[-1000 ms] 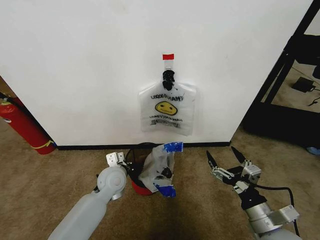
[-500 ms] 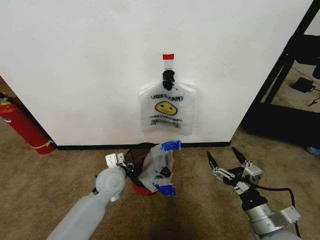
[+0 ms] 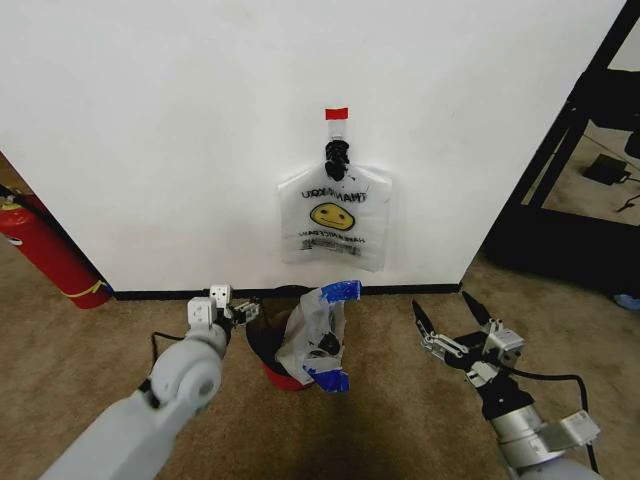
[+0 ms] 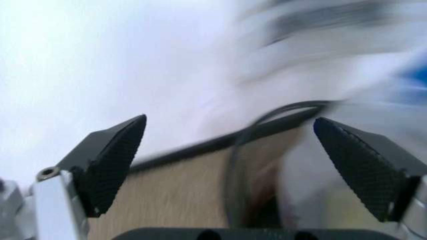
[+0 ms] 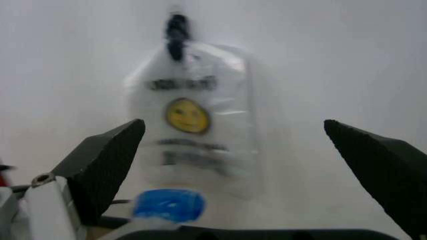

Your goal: Pick up the garbage bag from the wall and place it over the trash bin.

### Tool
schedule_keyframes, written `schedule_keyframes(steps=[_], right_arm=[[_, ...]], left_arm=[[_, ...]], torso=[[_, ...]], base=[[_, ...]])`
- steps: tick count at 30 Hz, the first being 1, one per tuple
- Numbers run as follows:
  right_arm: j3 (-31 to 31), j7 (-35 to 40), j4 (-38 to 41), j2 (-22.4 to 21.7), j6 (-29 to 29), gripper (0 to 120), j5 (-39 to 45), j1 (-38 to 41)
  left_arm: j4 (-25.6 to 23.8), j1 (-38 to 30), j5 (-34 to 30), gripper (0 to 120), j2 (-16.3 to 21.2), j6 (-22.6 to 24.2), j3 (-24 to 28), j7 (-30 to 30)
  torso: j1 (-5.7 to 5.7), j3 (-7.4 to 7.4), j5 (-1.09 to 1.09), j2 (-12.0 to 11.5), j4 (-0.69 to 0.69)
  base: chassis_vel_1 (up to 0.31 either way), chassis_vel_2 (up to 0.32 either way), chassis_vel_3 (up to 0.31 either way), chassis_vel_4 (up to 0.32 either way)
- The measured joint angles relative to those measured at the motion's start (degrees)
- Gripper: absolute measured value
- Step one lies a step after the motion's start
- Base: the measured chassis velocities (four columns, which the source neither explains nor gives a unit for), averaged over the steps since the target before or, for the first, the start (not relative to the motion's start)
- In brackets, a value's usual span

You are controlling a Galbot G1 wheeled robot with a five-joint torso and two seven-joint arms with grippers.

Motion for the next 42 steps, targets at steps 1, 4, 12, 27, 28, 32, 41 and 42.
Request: schedule_keyframes(steps=[1, 4, 12, 27, 28, 32, 41, 42], right_arm=[[0.1, 1.8, -0.4, -0.1, -0.7, 100, -0.6, 0.9], [0.7, 8.1, -1.3, -0.2, -4.0, 100, -2.1, 3.8], [0.5, 14.3, -3.5, 0.6, -7.5, 100, -3.2, 6.6], [-0.3, 16.5, -5.2, 2.2, -8.5, 100, -2.0, 8.8], [-0.2, 16.5, -5.2, 2.2, -8.5, 100, -1.9, 8.8], [-0.2, 16.6, -5.3, 1.9, -8.4, 100, -1.4, 9.1], [-0.4, 16.5, -5.1, 1.7, -8.4, 100, -1.3, 9.2], [-0.4, 16.5, -5.1, 1.6, -8.4, 100, -1.3, 9.2]], left_arm=[[-1.8, 0.7, 2.2, 100, 0.8, 0.4, 0.8, 1.6], [-7.3, 1.0, 5.8, 100, 3.9, 2.8, 4.0, 5.2], [-10.5, -7.9, 5.1, 100, 11.5, 5.3, 12.1, 8.9], [-1.4, -39.6, -5.6, 99, 10.2, 12.8, 45.2, 3.4], [-1.2, -40.1, -5.6, 99, 10.1, 12.8, 45.6, 3.3], [-0.2, -43.9, -5.9, 98, 9.9, 12.8, 49.4, 3.6], [1.4, -51.0, -6.0, 96, 10.3, 12.7, 56.6, 4.7], [1.5, -51.1, -6.0, 96, 10.4, 12.7, 56.7, 4.8]], torso=[[0.00, 0.00, -0.01, 0.0, 0.00], [0.00, 0.00, 0.02, 0.0, 0.00], [0.00, 0.00, 0.01, 0.0, -0.01], [0.01, 0.01, 0.01, 0.0, 0.00], [0.01, 0.01, 0.00, 0.0, -0.01], [0.01, 0.01, 0.00, 0.0, 0.00], [0.01, 0.01, 0.01, 0.0, 0.00], [0.01, 0.01, 0.00, 0.0, 0.00]], base=[[0.000, 0.000, 0.000, 0.000], [0.000, 0.000, 0.000, 0.000], [0.000, 0.000, 0.000, 0.000], [0.000, 0.000, 0.000, 0.000], [0.000, 0.000, 0.000, 0.000], [0.000, 0.000, 0.000, 0.000], [0.000, 0.000, 0.000, 0.000], [0.000, 0.000, 0.000, 0.000]])
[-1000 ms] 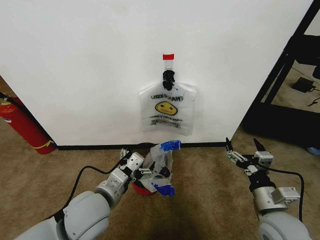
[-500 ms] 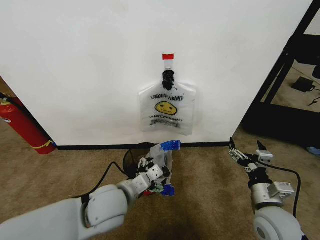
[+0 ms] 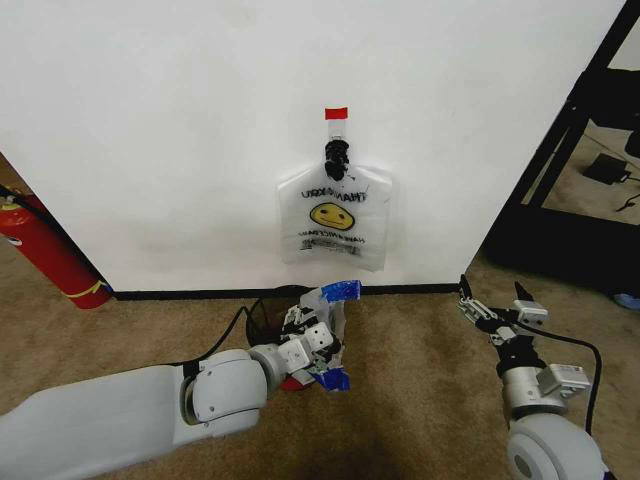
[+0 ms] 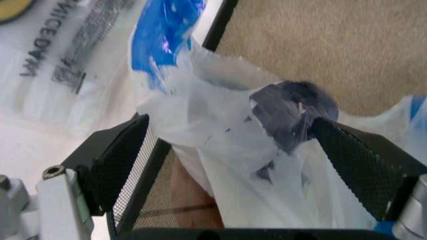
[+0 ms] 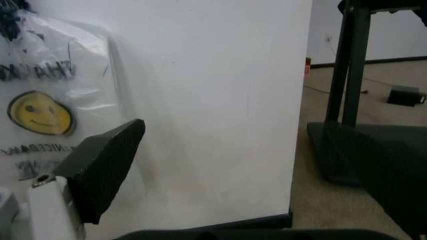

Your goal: Pick up the garbage bag from the wall and place it over the trash bin.

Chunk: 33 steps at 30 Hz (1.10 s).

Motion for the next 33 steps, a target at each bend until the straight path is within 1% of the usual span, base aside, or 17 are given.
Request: schedule_keyframes(steps=[4, 8, 12, 16, 17, 20, 25, 26, 28, 30, 31, 32, 33], right_arm=[[0.0, 0.0, 0.0, -0.2, 0.0, 100, 0.3, 0.0], [-0.4, -0.1, 0.0, -0.1, 0.0, 100, 0.4, 0.3], [-0.5, -0.2, 0.0, -0.1, 0.0, 100, 0.4, 0.4], [-0.7, -0.3, -0.2, 0.0, 0.0, 100, 0.3, 0.6], [-0.9, -0.3, -0.2, 0.0, 0.0, 100, 0.3, 0.7], [-1.0, -0.4, -0.3, 0.1, -0.1, 100, 0.3, 0.8], [-1.2, -0.4, -0.2, 0.2, -0.1, 100, 0.2, 0.8], [-1.2, -0.4, -0.2, 0.2, -0.1, 100, 0.2, 0.8], [-1.3, -0.4, -0.1, 0.2, -0.1, 100, 0.2, 0.8], [-1.4, -0.4, 0.1, 0.2, -0.2, 100, 0.2, 0.8], [-1.4, -0.4, 0.2, 0.1, -0.2, 100, 0.2, 0.8], [-1.5, -0.4, 0.3, 0.1, -0.2, 100, 0.2, 0.7], [-1.5, -0.4, 0.3, 0.1, -0.2, 100, 0.2, 0.7]], left_arm=[[0.5, -0.9, 0.1, 94, 0.1, 0.0, 1.1, 0.2], [1.4, -2.4, 0.4, 88, 0.1, -0.1, 3.0, 0.3], [1.3, -2.7, 0.4, 84, 0.3, -0.1, 3.3, 0.5], [0.9, -3.0, 0.4, 76, 0.8, -0.1, 3.9, 0.8], [0.8, -3.2, 0.4, 72, 0.9, -0.1, 4.3, 0.9], [0.9, -3.2, 0.5, 68, 0.9, -0.1, 4.7, 1.1], [1.2, -3.8, 0.0, 52, 0.8, -0.2, 5.0, 1.2], [1.2, -3.8, 0.0, 52, 0.8, -0.2, 5.0, 1.2], [1.2, -4.5, -0.3, 40, 0.9, -0.2, 5.4, 1.1], [1.2, -4.8, -0.6, 33, 0.8, -0.2, 5.7, 1.1], [1.2, -4.9, -0.9, 28, 0.7, -0.2, 5.7, 1.0], [1.1, -5.0, -1.1, 25, 0.6, -0.2, 5.8, 0.9], [1.1, -5.0, -1.1, 25, 0.6, -0.2, 5.8, 0.9]], torso=[[0.00, 0.00, 0.01, 0.0, 0.00], [0.00, 0.00, 0.00, 0.0, 0.00], [0.00, 0.00, 0.00, 0.0, 0.00], [0.00, 0.00, 0.00, 0.0, 0.00], [0.00, 0.00, 0.00, 0.0, 0.00], [-0.01, 0.00, 0.00, 0.0, 0.00], [-0.01, 0.00, 0.00, 0.0, 0.00], [-0.01, 0.00, 0.00, 0.0, 0.00], [-0.01, 0.00, 0.00, 0.0, 0.00], [-0.01, 0.00, 0.00, 0.0, 0.00], [-0.01, 0.00, 0.00, 0.0, 0.00], [-0.01, 0.00, 0.00, 0.0, -0.01], [-0.01, 0.00, 0.00, 0.0, -0.01]], base=[[0.000, 0.000, 0.000, 0.000], [0.000, 0.000, 0.000, 0.000], [0.000, 0.000, 0.000, 0.000], [0.000, 0.000, 0.000, 0.000], [0.000, 0.000, 0.000, 0.000], [0.000, 0.000, 0.000, 0.000], [0.000, 0.000, 0.000, 0.000], [0.000, 0.000, 0.000, 0.000], [0.000, 0.000, 0.000, 0.000], [0.000, 0.000, 0.000, 0.000], [0.000, 0.000, 0.000, 0.000], [0.000, 0.000, 0.000, 0.000], [0.000, 0.000, 0.000, 0.000]])
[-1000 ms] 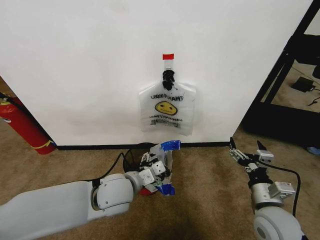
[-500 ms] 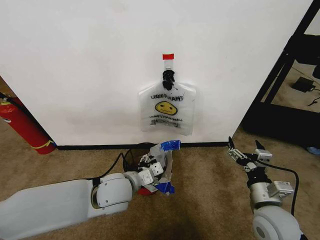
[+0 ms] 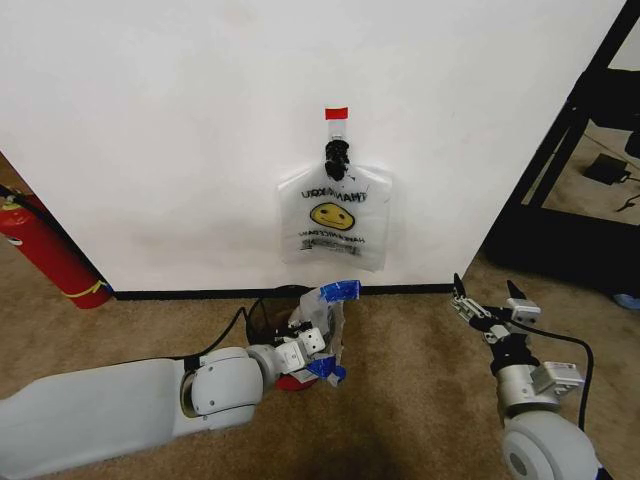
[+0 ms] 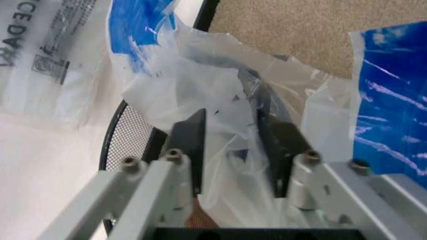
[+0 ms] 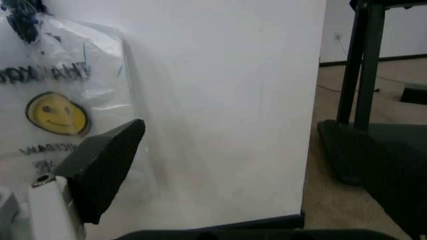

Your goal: Pick up the garbage bag from the wall and place it over the trash bin.

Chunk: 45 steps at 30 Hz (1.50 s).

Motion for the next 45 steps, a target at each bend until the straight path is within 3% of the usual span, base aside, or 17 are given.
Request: schedule_keyframes(steps=[11, 14, 24, 31, 37, 42, 45], right_arm=[[-0.2, -0.1, 0.6, -0.8, -0.1, 100, -0.1, -0.6], [-0.8, -0.1, 0.9, -1.3, -0.5, 100, 0.0, -0.6], [-1.2, -0.1, 1.5, -2.6, -1.5, 100, 1.2, -0.1], [-2.5, -0.1, 2.6, -5.3, -3.4, 100, 5.0, -0.8], [-5.9, -5.5, 3.4, -9.9, -5.9, 100, 7.7, -0.8], [-13.2, -9.9, 1.8, -14.9, -7.5, 100, 10.4, 3.9], [-20.5, -11.4, -1.4, -17.2, -8.9, 100, 14.2, 10.5]], left_arm=[[-0.2, -0.7, -2.3, 10, -0.1, 0.0, 0.8, -0.7], [-0.3, -0.2, -3.7, 0, 0.1, 0.0, 0.1, -1.3], [-0.4, 1.8, -7.7, 0, -0.2, 0.0, -2.5, -3.4], [-2.5, 6.0, -16.6, 0, -1.7, 0.0, -9.6, -10.8], [-3.0, 12.1, -18.0, 0, -1.3, 0.0, -16.2, -12.9], [-3.0, 17.5, -18.5, 0, -1.1, 0.0, -21.4, -14.0], [-2.9, 20.3, -18.7, 0, -1.6, 0.0, -24.0, -14.7]], torso=[[0.00, 0.00, 0.00, 0.0, 0.00], [0.00, 0.00, 0.00, 0.0, 0.00], [0.00, 0.00, 0.00, 0.0, 0.01], [0.00, 0.00, 0.00, 0.0, -0.01], [0.00, 0.00, 0.00, 0.0, 0.00], [0.00, 0.00, 0.00, 0.0, 0.01], [0.00, 0.00, 0.01, 0.0, 0.04]], base=[[0.000, 0.000, 0.000, 0.000], [0.000, 0.000, 0.000, 0.000], [0.000, 0.000, 0.000, 0.000], [0.000, 0.000, 0.000, 0.000], [0.000, 0.000, 0.000, 0.000], [0.000, 0.000, 0.000, 0.000], [0.000, 0.000, 0.000, 0.000]])
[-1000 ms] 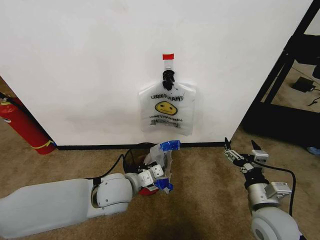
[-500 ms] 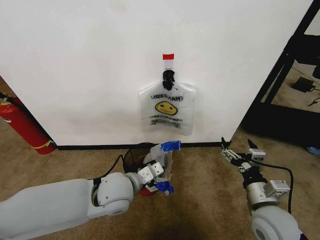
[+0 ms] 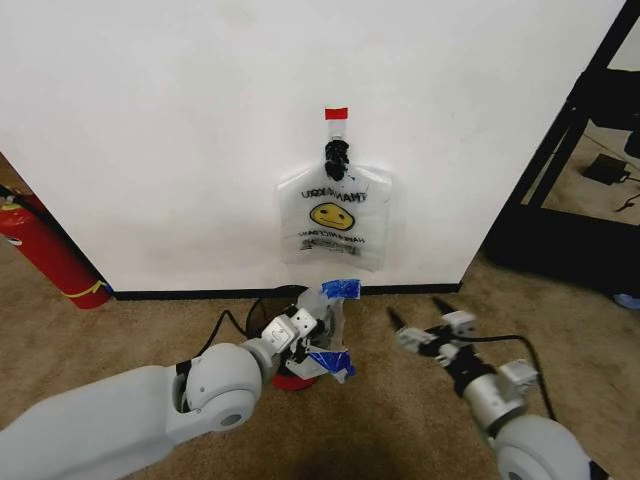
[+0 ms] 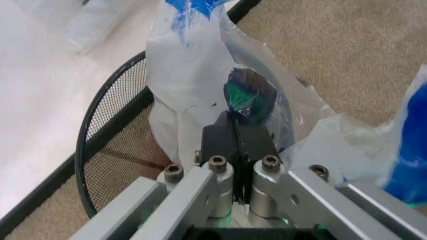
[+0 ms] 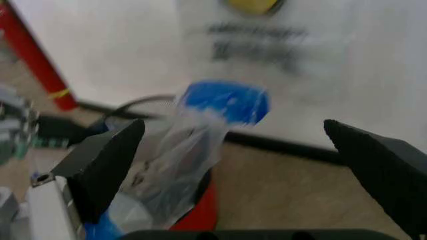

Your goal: Pick up the garbage bag from the wall and place it over the trash bin.

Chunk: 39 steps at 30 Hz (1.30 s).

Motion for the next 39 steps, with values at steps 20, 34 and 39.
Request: schedule_keyframes(steps=[20, 34, 39], right_arm=[[-9.2, -4.6, -12.4, 5.4, 4.8, 100, -6.5, 8.7], [-17.2, -4.2, -19.6, 8.4, 4.9, 100, -11.6, 16.8], [-20.0, -4.0, -21.4, 9.6, 5.2, 100, -12.4, 19.4]], left_arm=[[1.6, -6.2, -2.6, 0, -5.0, 0.0, 6.1, -1.6], [1.5, -5.2, -2.6, 0, -4.6, 0.0, 5.4, -1.9], [0.9, -3.9, -2.5, 0, -3.6, 0.0, 4.2, -1.9]], torso=[[0.00, 0.00, 0.00, 0.0, -0.03], [0.00, 0.00, -0.01, 0.0, -0.03], [0.00, 0.00, -0.01, 0.0, -0.03]], base=[[0.000, 0.000, 0.000, 0.000], [0.000, 0.000, 0.000, 0.000], [0.000, 0.000, 0.000, 0.000]])
